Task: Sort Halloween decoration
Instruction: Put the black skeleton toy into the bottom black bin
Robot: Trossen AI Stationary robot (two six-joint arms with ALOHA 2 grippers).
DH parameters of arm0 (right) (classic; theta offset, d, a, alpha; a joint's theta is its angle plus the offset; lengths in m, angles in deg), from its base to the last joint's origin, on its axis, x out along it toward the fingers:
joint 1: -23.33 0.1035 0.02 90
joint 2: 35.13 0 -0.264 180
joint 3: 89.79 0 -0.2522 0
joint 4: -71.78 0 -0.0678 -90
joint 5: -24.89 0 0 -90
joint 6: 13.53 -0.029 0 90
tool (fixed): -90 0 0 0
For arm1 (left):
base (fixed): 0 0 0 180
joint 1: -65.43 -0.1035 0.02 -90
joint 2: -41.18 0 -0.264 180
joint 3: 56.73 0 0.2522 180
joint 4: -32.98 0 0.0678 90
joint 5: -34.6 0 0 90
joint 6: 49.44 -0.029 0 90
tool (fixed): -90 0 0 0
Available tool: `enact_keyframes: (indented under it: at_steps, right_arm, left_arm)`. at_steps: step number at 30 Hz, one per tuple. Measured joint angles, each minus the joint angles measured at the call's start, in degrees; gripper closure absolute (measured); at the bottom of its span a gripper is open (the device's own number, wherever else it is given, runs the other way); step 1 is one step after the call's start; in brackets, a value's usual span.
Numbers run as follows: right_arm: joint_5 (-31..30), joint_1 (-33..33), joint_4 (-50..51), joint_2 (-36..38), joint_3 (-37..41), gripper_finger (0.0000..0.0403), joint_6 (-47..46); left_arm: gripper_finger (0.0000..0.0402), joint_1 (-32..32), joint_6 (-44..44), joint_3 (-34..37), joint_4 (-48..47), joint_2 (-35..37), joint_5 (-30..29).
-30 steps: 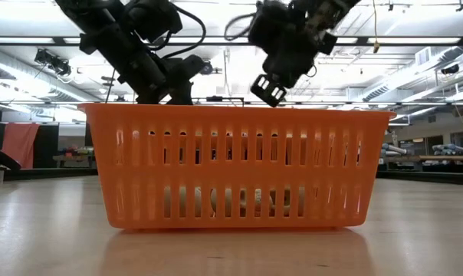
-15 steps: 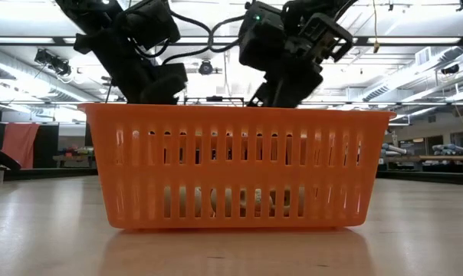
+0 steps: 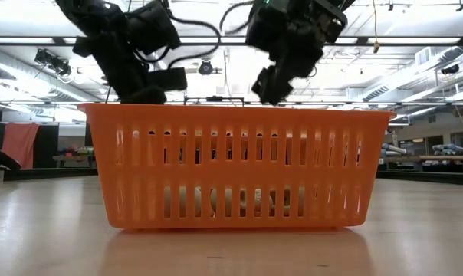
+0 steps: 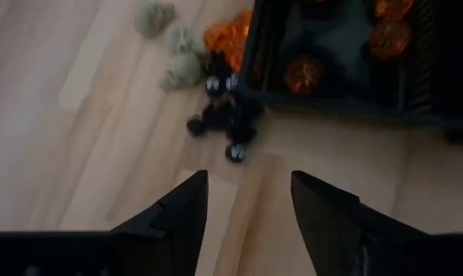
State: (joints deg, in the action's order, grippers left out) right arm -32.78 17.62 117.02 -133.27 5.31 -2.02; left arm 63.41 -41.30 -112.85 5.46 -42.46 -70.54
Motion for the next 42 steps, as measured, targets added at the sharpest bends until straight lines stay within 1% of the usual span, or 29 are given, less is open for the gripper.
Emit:
enact_keyframes:
  at_steps: [2,7,9,14,22,25,31,33,37,42]
  right_arm:
    - [-0.6,-0.6,-1.1,1.9,0.0,0.0232,0.0]
    - [-7.4,-1.7,-2.6,6.1,0.0,0.0234,-0.1]
    - [-9.2,-2.2,-3.2,7.3,0.0,0.0234,-1.4]
    - [-9.8,-3.0,-2.7,9.4,0.0,0.0234,-3.0]
    - [-9.8,-3.1,-1.0,9.3,0.0,0.0234,-5.6]
    - [-10.0,-3.0,-1.0,9.3,0.0,0.0234,-5.6]
    - [-10.1,-3.3,-1.3,9.3,0.0,0.0234,-5.4]
    - [-10.1,-3.5,-1.4,9.3,0.0,0.0234,-5.4]
    - [-10.4,-4.2,-0.8,9.3,0.0,0.0234,-4.2]
    - [-14.7,-5.7,0.6,9.3,0.0,0.0234,-3.8]
  left_arm:
    - [0.0208,0.0,0.0,0.5,1.6,-1.5,0.0]
    - [0.0208,-0.2,-2.0,1.7,6.3,-5.8,-0.3]
    - [0.0208,-0.4,-3.3,1.7,8.0,-7.1,-0.6]
    - [0.0208,-1.4,-3.6,1.6,13.5,-11.0,-0.7]
    - [0.0212,-2.6,-0.8,1.5,18.1,-14.5,-0.7]
    - [0.0243,-2.6,-0.6,1.4,18.3,-14.6,-0.4]
    - [0.0349,-2.5,2.9,1.4,17.6,-14.7,0.6]
    - [0.0372,-2.6,5.1,1.4,16.8,-14.7,1.2]
    - [0.0373,-2.4,7.8,1.4,14.6,-13.3,2.8]
    - [0.0368,-1.4,8.1,1.8,7.3,-9.2,3.2]
